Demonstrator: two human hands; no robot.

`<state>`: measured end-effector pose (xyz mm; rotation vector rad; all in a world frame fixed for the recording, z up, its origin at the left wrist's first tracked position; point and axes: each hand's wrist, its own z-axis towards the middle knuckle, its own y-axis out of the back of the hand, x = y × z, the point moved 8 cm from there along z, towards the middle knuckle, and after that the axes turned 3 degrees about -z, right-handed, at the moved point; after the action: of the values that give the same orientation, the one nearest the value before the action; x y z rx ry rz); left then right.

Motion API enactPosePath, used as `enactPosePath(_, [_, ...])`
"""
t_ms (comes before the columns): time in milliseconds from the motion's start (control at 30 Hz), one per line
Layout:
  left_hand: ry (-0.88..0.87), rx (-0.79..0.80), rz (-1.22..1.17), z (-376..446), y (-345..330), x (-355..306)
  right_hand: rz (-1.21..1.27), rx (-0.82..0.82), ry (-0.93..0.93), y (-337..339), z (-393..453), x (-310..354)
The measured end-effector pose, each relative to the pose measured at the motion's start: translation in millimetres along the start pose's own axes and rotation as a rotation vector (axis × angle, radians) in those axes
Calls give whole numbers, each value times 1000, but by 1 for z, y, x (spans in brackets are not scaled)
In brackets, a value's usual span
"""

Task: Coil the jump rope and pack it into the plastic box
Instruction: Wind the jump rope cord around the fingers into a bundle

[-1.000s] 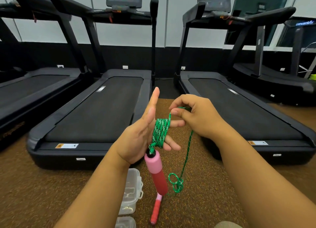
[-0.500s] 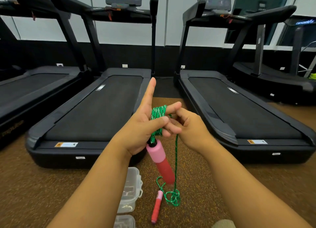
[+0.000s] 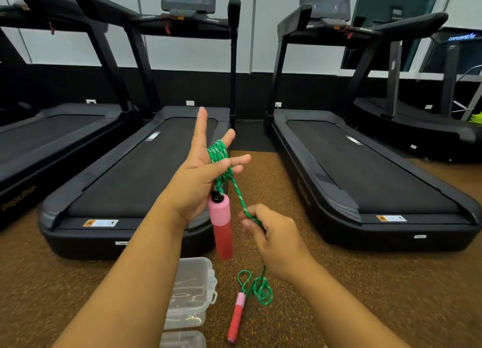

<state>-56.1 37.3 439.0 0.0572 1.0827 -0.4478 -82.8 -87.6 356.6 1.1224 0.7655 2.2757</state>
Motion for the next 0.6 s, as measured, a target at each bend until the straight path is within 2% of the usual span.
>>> enactPosePath(200, [27, -10, -131, -4, 7, 6, -349, 17, 295, 1, -8, 35])
enactPosePath(333, [47, 16, -153, -4, 4, 8, -579, 12, 390, 10, -8, 49])
enactPosePath(467, [101, 72, -84, -5, -1, 15, -677, -25, 486, 27, -4, 73])
enactPosePath(600, [191, 107, -110, -10, -10, 27, -662, 3, 515, 43, 8, 90])
